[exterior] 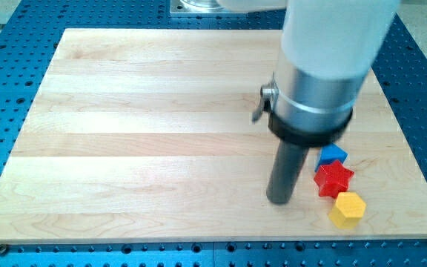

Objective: Move the red circle top left to the green circle

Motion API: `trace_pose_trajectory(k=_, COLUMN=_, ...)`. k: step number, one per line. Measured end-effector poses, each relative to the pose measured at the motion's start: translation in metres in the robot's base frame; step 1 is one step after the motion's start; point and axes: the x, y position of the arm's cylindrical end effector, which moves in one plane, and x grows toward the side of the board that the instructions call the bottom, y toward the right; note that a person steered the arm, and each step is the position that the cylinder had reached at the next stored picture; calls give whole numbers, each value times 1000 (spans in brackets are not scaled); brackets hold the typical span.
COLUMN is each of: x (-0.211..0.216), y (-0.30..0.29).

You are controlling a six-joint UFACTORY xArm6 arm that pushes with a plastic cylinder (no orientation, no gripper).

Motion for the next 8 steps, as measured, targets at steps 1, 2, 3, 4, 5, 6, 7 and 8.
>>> trace_pose_trajectory(k=1, x=-32, y=-5)
trace_pose_trajectory(k=2, x=-126, y=-8)
trace_pose_trajectory(k=3, x=-226, y=-8)
trace_pose_trajectory(k=4, x=-315, y=-8)
trace_pose_trajectory(k=5, x=-355, y=1)
trace_pose_trajectory(k=6, x=-388, y=45)
trace_pose_trajectory(k=7, x=-393, y=77)
trace_pose_trajectory(k=8, x=-374, y=127)
